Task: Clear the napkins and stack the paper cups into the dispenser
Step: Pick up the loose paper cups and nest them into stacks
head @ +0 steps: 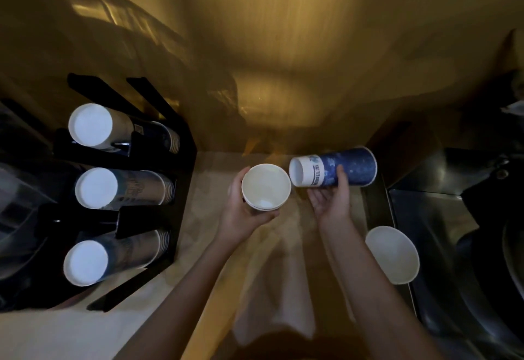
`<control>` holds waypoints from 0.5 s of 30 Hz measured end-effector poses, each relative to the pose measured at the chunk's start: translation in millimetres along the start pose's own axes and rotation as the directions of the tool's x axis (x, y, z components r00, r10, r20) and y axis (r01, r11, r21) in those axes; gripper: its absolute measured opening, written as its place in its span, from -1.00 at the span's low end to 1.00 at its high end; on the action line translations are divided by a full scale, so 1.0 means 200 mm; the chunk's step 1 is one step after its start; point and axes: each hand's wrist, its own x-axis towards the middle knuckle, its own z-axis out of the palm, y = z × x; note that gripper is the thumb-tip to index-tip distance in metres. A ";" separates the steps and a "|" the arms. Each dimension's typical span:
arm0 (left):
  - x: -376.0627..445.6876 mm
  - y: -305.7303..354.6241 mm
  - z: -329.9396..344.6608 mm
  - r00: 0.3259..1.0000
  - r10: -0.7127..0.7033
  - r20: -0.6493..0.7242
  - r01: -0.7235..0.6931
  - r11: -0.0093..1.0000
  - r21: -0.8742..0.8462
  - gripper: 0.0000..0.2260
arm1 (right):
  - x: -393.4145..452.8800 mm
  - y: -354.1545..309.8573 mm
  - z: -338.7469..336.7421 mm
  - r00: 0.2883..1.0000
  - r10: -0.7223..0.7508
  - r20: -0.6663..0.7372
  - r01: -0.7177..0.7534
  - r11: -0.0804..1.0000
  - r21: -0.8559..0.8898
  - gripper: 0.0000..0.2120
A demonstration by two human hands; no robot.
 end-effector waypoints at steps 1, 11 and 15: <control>0.00 0.00 0.00 1.000 0.004 0.002 -0.004 1.000 0.004 -0.11 | -0.03 -0.03 0.03 0.998 -0.017 0.055 0.016 1.000 0.015 -0.42; 0.00 0.00 -0.01 1.000 0.012 0.009 -0.012 1.000 0.002 -0.12 | -0.29 0.05 0.09 0.730 -0.383 0.567 0.662 0.603 -0.445 -0.50; 0.00 0.02 -0.01 1.000 -0.017 0.014 0.016 0.999 0.038 -0.15 | -0.28 0.12 0.03 0.701 -0.349 0.622 0.707 0.220 -0.673 -0.29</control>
